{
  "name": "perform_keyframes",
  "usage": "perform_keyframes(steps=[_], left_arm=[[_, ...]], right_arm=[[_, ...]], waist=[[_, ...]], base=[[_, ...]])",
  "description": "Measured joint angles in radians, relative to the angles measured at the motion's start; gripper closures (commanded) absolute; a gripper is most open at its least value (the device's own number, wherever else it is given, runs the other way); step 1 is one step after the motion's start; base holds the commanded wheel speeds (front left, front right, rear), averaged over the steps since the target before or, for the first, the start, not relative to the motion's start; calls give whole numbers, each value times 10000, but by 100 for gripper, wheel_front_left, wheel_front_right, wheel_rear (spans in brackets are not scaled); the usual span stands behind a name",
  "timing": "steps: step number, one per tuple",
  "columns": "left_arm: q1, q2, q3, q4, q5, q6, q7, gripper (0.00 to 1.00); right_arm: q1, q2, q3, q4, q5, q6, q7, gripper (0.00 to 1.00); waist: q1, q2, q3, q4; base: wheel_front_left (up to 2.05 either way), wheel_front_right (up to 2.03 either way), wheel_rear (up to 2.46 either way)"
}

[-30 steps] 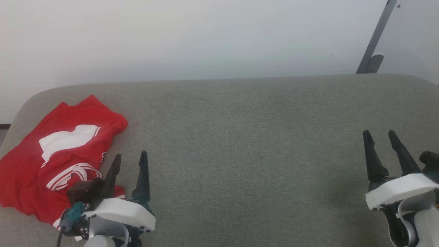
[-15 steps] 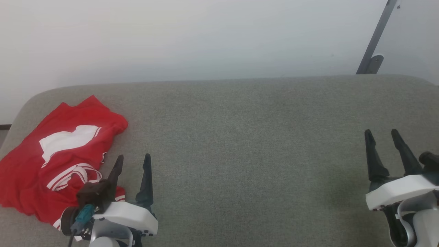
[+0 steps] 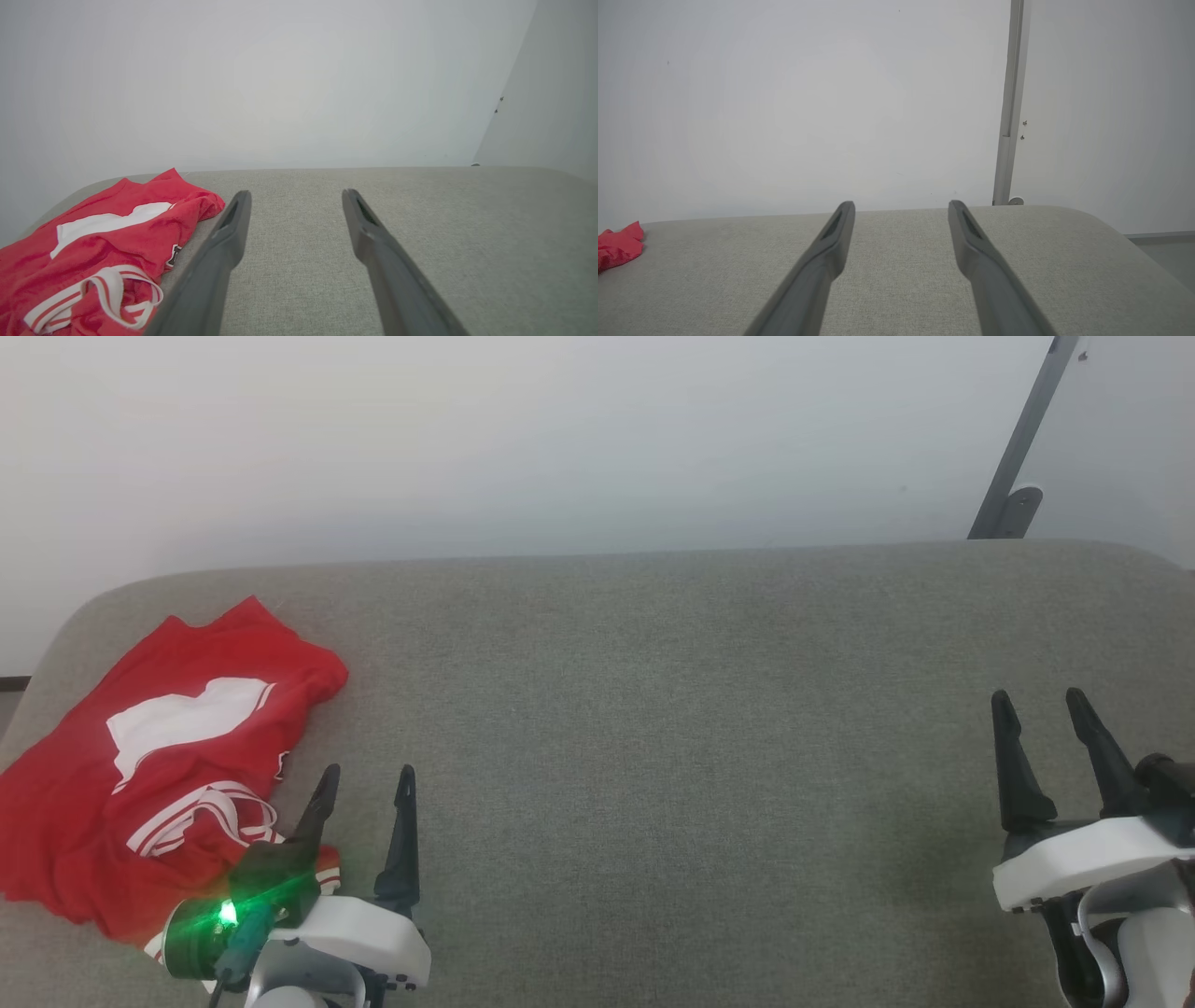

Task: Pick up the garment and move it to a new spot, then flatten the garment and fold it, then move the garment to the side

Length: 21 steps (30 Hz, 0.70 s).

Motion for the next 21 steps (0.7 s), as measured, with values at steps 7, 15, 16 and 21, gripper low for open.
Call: perform_keyframes(steps=[7, 15, 16, 21], left_arm=[[15, -79, 109, -63, 462, -165, -125, 0], [52, -194, 113, -59, 1051, -267, -249, 0], [53, -203, 111, -48, 1053, -290, -249, 0], [53, -232, 132, 25, 1062, -336, -247, 0]], right_arm=[[12, -6, -21, 21, -128, 0, -104, 0], [58, -15, -174, -17, -376, 0, -236, 0], [83, -15, -201, -33, -366, 0, -236, 0], [149, 6, -299, -44, -259, 0, -236, 0]], waist=[[0, 0, 2, -43], [0, 0, 21, -72], [0, 0, 23, -67], [0, 0, 43, 0]], base=[[0, 0, 0], [0, 0, 0], [0, 0, 0], [0, 0, 0]])
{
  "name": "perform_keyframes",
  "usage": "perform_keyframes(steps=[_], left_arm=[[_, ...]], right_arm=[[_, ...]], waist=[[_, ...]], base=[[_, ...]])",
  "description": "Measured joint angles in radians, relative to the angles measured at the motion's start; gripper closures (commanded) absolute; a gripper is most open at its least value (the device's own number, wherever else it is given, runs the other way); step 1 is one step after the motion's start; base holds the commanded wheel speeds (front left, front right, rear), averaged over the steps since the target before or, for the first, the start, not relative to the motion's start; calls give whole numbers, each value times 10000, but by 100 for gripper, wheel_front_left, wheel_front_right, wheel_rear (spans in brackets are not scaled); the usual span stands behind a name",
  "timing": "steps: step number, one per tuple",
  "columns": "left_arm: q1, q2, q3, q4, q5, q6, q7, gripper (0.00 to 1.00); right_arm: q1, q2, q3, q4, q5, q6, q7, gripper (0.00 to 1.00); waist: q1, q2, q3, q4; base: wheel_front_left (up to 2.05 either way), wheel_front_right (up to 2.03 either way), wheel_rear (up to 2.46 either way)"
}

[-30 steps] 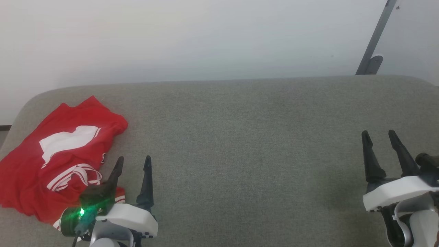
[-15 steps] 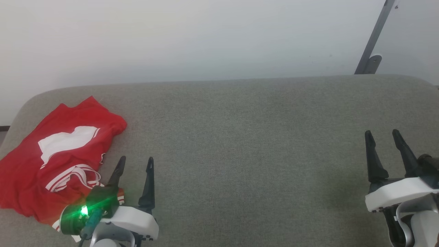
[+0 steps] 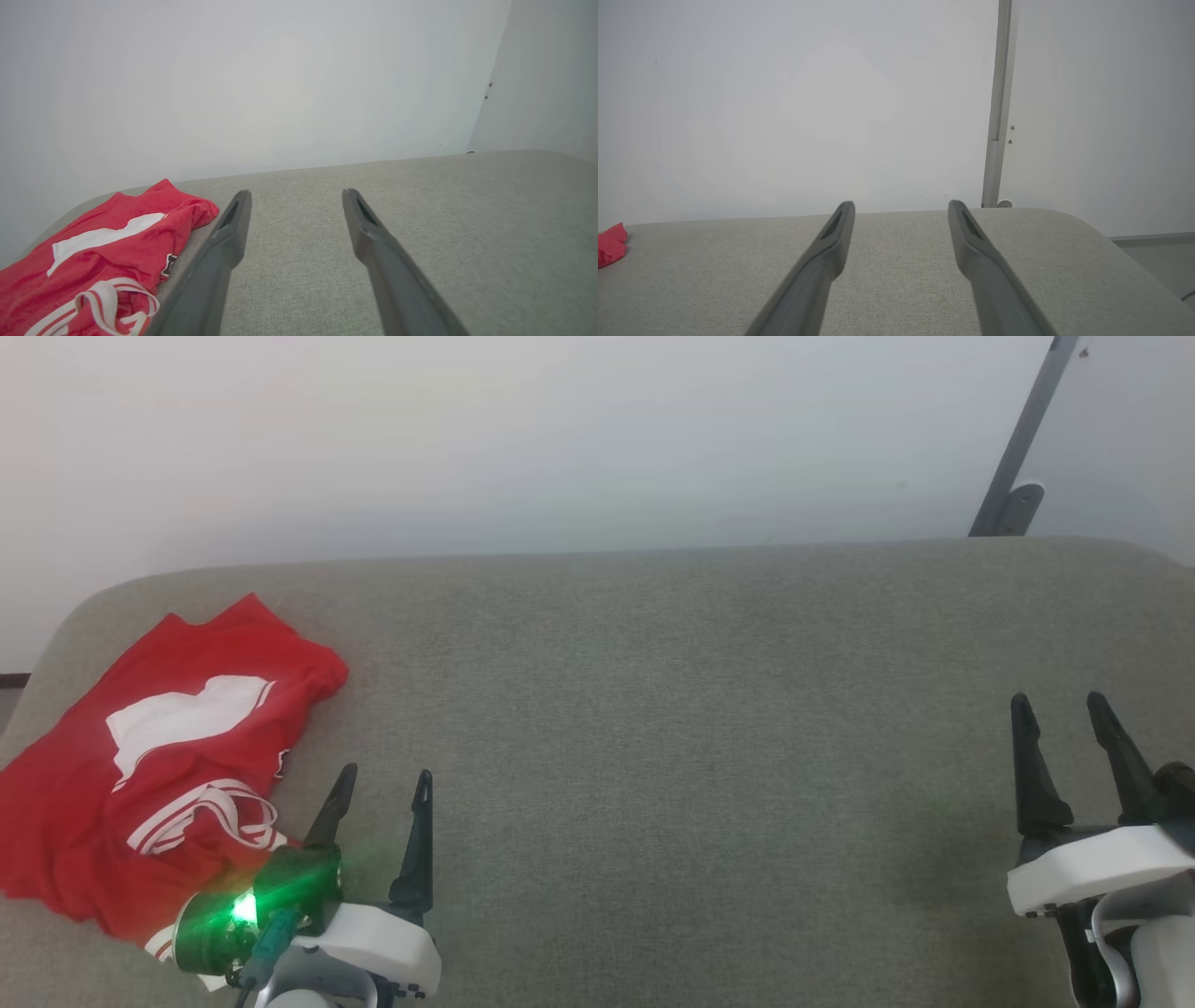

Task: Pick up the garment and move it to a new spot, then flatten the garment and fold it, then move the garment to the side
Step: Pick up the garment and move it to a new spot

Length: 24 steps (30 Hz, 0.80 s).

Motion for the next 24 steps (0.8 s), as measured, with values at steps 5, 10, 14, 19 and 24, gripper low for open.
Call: perform_keyframes(steps=[5, 10, 14, 19, 24], left_arm=[[-11, -35, -13, 94, -4, -44, 0, 0], [-39, -65, -115, 86, -35, 115, -4, 0], [-13, -82, -203, 88, -50, 228, -6, 0], [21, -84, -201, 73, -98, 307, -6, 0], [208, -81, -142, 48, -213, 405, -6, 0]], right_arm=[[66, 10, -23, -35, 136, 0, 0, 0], [243, 21, 46, -107, 186, 0, -2, 0], [278, 42, 291, -167, 186, 2, -4, 0], [277, 48, 512, -198, 184, 0, -13, 0], [267, 155, 1005, -169, 180, 2, -13, 0]], waist=[[-1, 0, 17, 243], [0, 0, 31, 810], [0, 0, 49, 1492], [0, 0, 87, 2321], [0, 0, 112, 3719]], base=[[0, 0, 0], [0, 0, 0], [0, 0, 0], [0, 0, 0], [0, 0, 0]])
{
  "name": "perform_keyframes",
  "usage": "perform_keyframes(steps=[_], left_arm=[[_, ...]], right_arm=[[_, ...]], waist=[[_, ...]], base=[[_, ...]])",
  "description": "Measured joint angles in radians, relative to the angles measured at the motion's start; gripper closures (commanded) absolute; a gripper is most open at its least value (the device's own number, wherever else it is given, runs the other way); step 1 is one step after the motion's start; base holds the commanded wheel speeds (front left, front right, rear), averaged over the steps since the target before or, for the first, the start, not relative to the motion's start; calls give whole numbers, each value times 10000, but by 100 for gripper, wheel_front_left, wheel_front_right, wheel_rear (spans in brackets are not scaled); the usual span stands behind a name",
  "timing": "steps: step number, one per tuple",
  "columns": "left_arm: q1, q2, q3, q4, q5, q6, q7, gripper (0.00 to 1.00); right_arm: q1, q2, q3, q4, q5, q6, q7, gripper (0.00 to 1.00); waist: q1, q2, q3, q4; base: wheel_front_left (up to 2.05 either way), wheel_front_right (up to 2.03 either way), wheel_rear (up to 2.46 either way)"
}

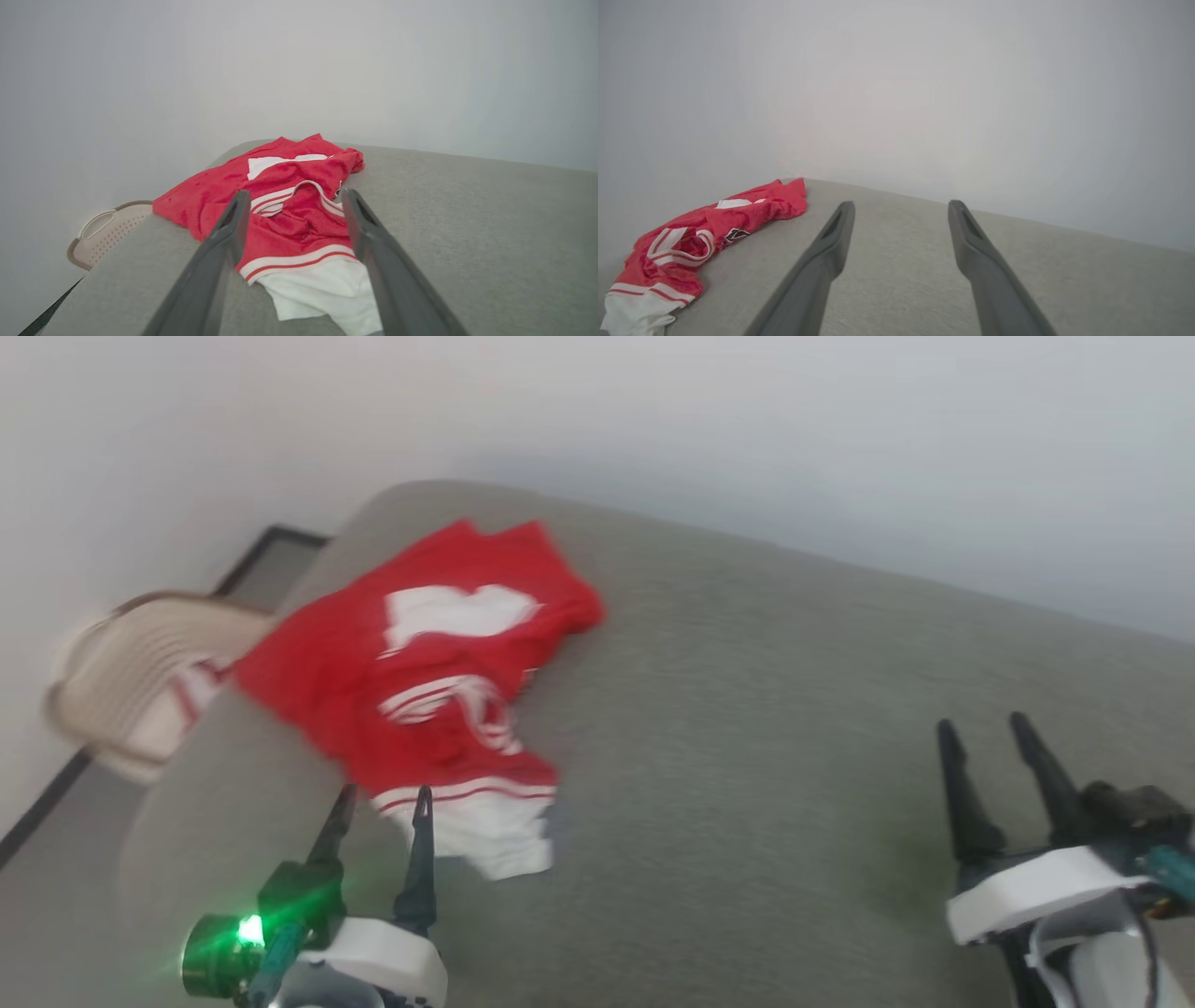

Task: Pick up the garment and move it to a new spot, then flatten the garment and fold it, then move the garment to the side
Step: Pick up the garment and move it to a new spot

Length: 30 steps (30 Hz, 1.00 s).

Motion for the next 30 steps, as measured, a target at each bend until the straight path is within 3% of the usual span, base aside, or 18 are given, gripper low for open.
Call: perform_keyframes(steps=[4, 8, 14, 18, 21, 24, 30], left_arm=[[254, -8, 81, -81, -224, 150, 0, 0], [625, 0, 364, -539, -548, 685, 0, 0], [1157, -6, 476, -1218, -1103, 1248, -2, 0], [1355, -10, 407, -1406, -1243, 1371, 0, 0], [1321, -8, 293, -1239, -1221, 1147, 0, 0], [802, 19, 96, -694, -826, 600, 0, 0], [-1252, 633, -280, 999, -274, -385, -2, 0]], right_arm=[[-40, 82, 704, 96, -15, -2, -2, 0], [-632, 113, 1814, 272, 12, 2, -2, 0], [-1300, 61, 3033, 646, 387, 2, -2, 0], [-1501, -8, 3361, 769, 546, 4, -2, 0], [-1476, -36, 3237, 780, 633, 4, 0, 0], [-1181, -63, 2823, 717, 614, 4, -2, 0], [-869, -180, 2556, 360, 405, 4, -2, 0]], waist=[[0, 0, -12, 921], [0, 0, 107, 1531], [0, 0, 444, 1795], [0, 0, 503, 1806], [0, 0, 479, 1746], [0, 0, 419, 1632], [0, 0, 445, 1068]], base=[[0, 0, 0], [0, 0, 0], [0, 0, 0], [0, 0, 0], [0, 0, 0], [0, 0, 0], [0, 0, 0]])
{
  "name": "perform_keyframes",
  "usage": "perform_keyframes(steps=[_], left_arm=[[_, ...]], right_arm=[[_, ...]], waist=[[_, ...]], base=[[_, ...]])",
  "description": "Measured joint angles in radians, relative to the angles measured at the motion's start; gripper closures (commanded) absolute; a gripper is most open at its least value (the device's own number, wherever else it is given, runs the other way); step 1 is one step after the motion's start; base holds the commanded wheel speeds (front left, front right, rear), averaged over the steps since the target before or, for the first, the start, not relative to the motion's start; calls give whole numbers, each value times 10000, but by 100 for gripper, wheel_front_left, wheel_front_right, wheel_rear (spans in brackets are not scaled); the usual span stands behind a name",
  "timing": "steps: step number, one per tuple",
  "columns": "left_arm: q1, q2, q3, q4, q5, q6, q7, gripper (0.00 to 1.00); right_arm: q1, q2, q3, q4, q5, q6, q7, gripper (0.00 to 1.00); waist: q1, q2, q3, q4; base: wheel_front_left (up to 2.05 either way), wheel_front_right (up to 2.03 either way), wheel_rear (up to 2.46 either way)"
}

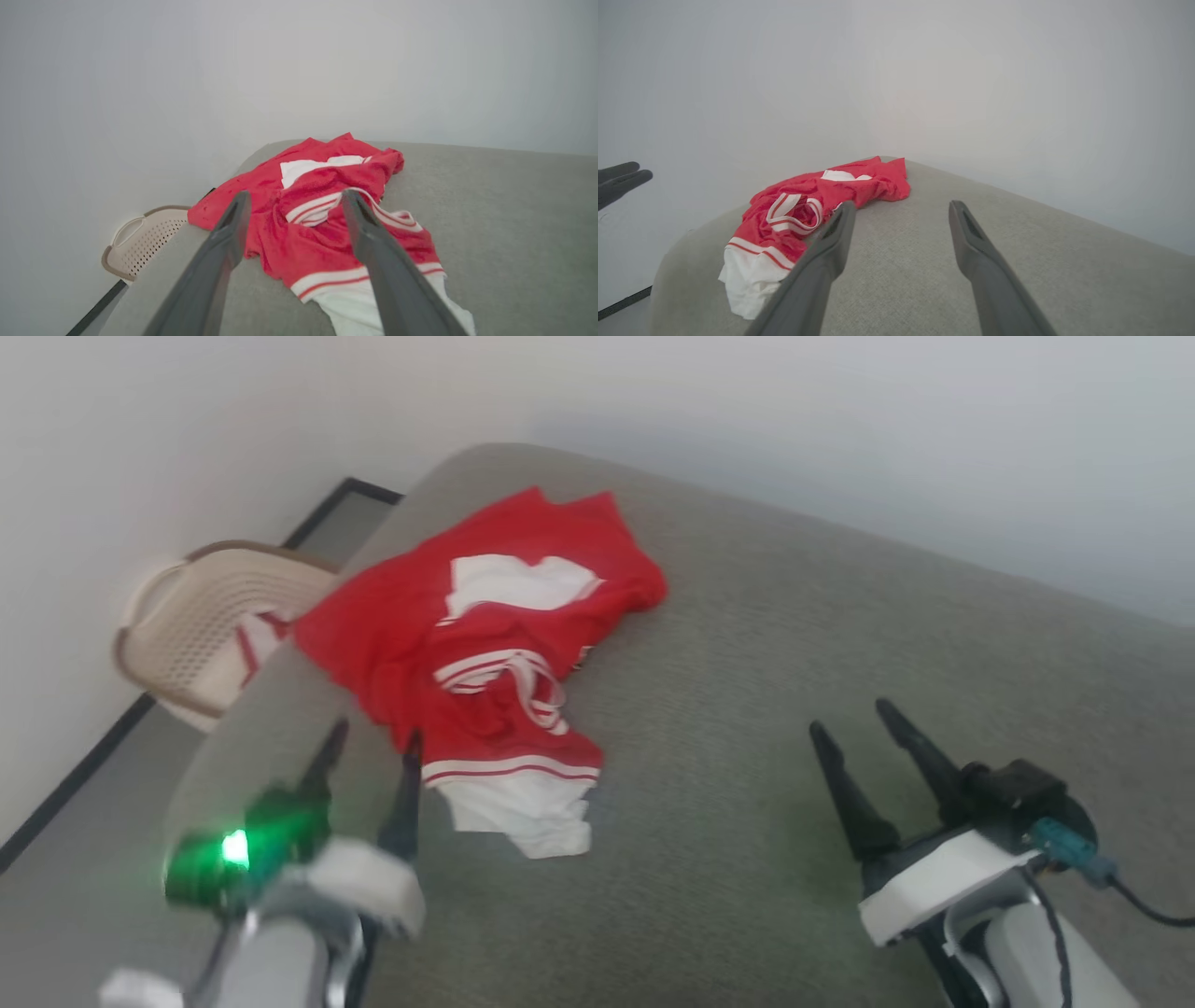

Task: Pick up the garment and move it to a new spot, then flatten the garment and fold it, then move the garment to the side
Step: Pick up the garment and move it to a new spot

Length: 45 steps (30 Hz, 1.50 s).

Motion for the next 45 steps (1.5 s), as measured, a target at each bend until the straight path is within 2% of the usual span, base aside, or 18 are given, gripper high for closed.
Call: perform_keyframes(steps=[4, 6, 10, 12, 14, 17, 20, 22, 30, 31, 32, 33, 34, 35, 45], left_arm=[[-1958, 330, -13, 1662, -161, -355, 67, 0], [-2927, 625, 46, 2564, -351, -512, 477, 0], [-4469, 1158, 58, 4406, -861, -700, 1964, 0], [-5176, 1421, 322, 5022, -1315, -721, 2403, 0], [-5784, 1643, 575, 5710, -1691, -723, 3281, 0], [-6160, 1827, 625, 6518, -2077, -746, 4552, 0], [-6521, 2393, 616, 7212, -2332, -779, 5695, 0], [-6557, 2516, 548, 7476, -2527, -775, 6299, 0], [-6966, 3124, 282, 7751, -2535, -775, 6694, 0], [-7021, 3162, 209, 7793, -2518, -775, 6698, 6], [-7049, 3181, 130, 7798, -2485, -771, 6696, 36], [-7061, 3191, 104, 7800, -2485, -761, 6631, 58], [-7063, 3193, 98, 7814, -2495, -750, 6464, 86], [-7057, 3187, 29, 7818, -2479, -750, 6282, 100], [-6816, 3049, -656, 7580, -2042, -765, 4224, 100]], right_arm=[[-188, -203, -107, -161, 19, -2, 0, 0], [-291, -219, -153, -224, 35, -2, 0, 0], [-448, -226, -242, -286, 140, -4, 0, 0], [-525, -190, -291, -320, 194, -4, 0, 0], [-610, -111, -324, -347, 215, -4, -2, 0], [-654, 15, -337, -347, 236, -4, -2, 0], [-828, 105, -314, -393, 247, -4, 0, 0], [-952, 211, -332, -431, 280, -4, -2, 0], [-1201, 247, -391, -560, 307, -4, 0, 0], [-1200, 245, -391, -562, 307, -4, 0, 0], [-1201, 247, -387, -562, 307, -4, 0, 0], [-1201, 249, -387, -554, 307, -4, 0, 0], [-1201, 249, -407, -541, 307, -4, 0, 0], [-1201, 255, -431, -531, 305, -4, 0, 0], [-906, 558, -571, -351, 286, -4, 0, 0]], waist=[[0, 0, 356, -719], [0, 0, 640, -1184], [0, 0, 1253, -2145], [0, 0, 1524, -2591], [0, 0, 1758, -3012], [0, 0, 2042, -3575], [0, -1, 2271, -4074], [0, -1, 2415, -4366], [0, 1, 3103, -5079], [-1, 0, 3162, -5133], [0, 0, 3203, -5179], [0, 0, 3219, -5214], [0, 0, 3202, -5227], [-1, 0, 3159, -5228], [0, 0, 2022, -5159]], base=[[0, 0, 0], [0, 0, 0], [0, 0, 0], [0, 0, 0], [0, 0, 0], [0, 0, 0], [0, 0, 0], [0, 0, 0], [0, 0, 0], [0, 0, 0], [0, 0, 0], [0, 0, 0], [0, 0, 0], [0, 0, 0], [0, 0, 0]])
